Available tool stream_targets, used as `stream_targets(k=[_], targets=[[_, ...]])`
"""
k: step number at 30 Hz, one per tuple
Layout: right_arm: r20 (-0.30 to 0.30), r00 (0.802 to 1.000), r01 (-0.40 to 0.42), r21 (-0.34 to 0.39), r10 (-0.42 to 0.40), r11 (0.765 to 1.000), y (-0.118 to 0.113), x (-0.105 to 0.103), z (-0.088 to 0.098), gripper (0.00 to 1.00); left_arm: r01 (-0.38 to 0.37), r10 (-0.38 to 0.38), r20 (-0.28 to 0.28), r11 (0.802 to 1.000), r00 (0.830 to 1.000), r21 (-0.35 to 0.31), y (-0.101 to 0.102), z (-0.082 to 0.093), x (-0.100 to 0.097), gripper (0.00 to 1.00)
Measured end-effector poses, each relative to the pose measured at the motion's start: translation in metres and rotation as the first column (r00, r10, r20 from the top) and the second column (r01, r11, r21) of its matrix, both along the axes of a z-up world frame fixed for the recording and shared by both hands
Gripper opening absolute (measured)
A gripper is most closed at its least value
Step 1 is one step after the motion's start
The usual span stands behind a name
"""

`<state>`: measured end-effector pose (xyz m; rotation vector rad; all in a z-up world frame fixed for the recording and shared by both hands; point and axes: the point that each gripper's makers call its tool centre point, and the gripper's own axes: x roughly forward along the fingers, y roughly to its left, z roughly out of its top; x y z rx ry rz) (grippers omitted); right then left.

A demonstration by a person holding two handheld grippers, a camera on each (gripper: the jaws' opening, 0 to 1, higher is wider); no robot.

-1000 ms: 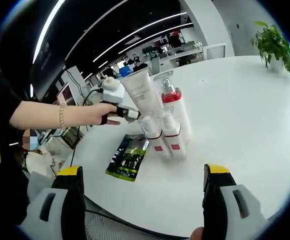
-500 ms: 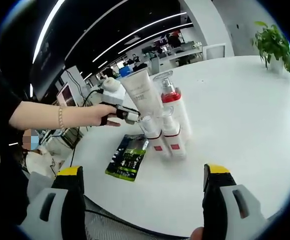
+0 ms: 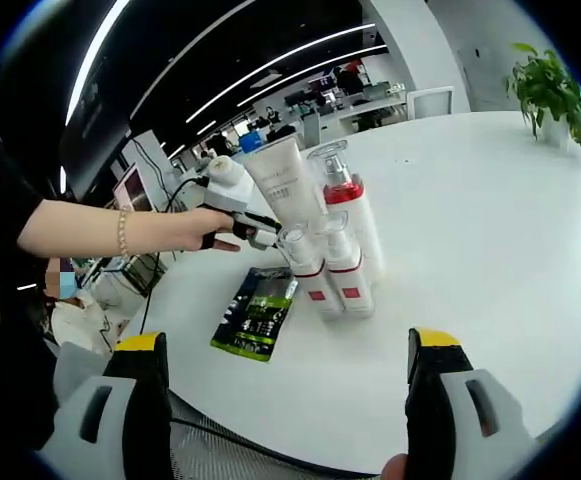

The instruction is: Arrange the skincare products in the storage area until every visible bottle or jar stands upright without overlapping.

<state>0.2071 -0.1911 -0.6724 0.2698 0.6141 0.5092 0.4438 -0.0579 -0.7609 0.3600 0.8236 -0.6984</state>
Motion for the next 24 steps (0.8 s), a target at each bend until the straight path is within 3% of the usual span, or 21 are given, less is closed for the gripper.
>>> stream_targets(k=[2,11,24], targets=[[0.001,1.000,0.000,0.000,0.000,1.000,0.000,0.000,0.000,0.99,0.005,-0.005,-0.005,1.000,1.000,-0.002,-0.001,0.001,-0.003,0.45],[0.003,1.000,-0.006,-0.010,0.006,1.000,0.001,0.000,0.002,0.99,-0.030,0.030,0.000,1.000,1.000,-0.008,0.003,-0.002,0.002,0.45],[0.012,1.000,-0.013,-0.004,0.013,1.000,0.002,0.000,0.002,0.99,-0.045,0.046,0.027,0.998,0.999,-0.040,0.007,0.016,0.002,0.45]])
